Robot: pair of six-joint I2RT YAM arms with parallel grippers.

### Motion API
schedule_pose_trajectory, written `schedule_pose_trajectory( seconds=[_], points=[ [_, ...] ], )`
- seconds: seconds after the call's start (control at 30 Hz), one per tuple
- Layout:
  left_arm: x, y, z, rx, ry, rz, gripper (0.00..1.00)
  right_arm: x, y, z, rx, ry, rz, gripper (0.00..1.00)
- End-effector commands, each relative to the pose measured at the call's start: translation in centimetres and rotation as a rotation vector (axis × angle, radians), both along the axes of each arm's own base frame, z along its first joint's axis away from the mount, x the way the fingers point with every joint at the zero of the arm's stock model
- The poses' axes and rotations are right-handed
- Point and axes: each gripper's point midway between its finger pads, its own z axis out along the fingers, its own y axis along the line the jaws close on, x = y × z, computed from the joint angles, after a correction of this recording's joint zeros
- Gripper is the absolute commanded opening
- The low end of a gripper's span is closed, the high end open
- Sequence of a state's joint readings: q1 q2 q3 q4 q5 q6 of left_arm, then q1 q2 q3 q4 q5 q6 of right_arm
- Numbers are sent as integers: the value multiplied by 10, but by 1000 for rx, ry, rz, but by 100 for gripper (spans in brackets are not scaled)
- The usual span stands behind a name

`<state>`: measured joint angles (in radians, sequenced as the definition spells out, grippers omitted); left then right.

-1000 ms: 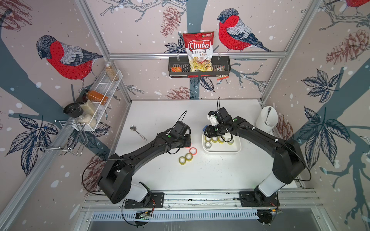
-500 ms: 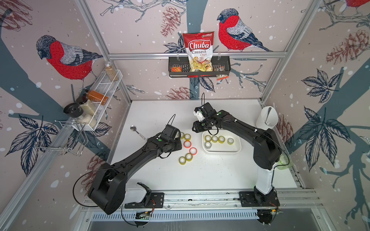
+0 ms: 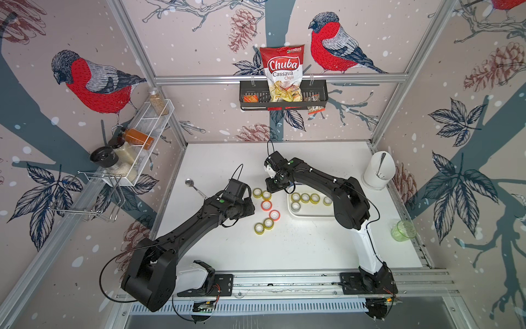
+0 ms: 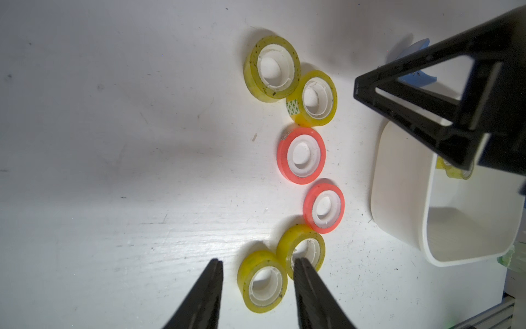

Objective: Put the transparent tape into the storage box
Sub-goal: Pick up the tape from the center of the board.

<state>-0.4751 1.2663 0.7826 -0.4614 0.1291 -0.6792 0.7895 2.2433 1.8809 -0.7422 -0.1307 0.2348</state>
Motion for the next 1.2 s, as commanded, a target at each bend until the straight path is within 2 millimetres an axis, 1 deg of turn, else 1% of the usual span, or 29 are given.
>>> schedule_pose_trajectory(
  seconds=[0.0, 0.23, 0.57, 0.7, 0.83, 0.9, 1.0, 1.17],
  points=[
    [-2, 2, 0, 7, 4, -17, 46, -3, -6, -12, -50, 9, 9, 39],
    [-1, 1, -3, 8, 11, -19, 45, -7, -3, -29, -55, 37, 19, 35],
    [-2, 3, -4, 8, 12, -7, 44, -6, 2, -40, -49, 58, 15, 33],
    [-2, 3, -5, 9, 16, -6, 44, -6, 4, -43, -45, 69, 9, 27],
    [-2, 3, -5, 5, 17, -1, 43, -6, 5, -41, -37, 72, 6, 19],
    [-1, 2, -5, 5, 18, -2, 44, -6, 7, -35, -29, 67, 5, 17],
    [1, 0, -1, -5, 9, -6, 44, -5, 9, -24, -13, 54, 3, 16],
    [6, -4, 10, -16, -18, -17, 41, -2, 8, 0, 17, 32, -8, 16]
  ],
)
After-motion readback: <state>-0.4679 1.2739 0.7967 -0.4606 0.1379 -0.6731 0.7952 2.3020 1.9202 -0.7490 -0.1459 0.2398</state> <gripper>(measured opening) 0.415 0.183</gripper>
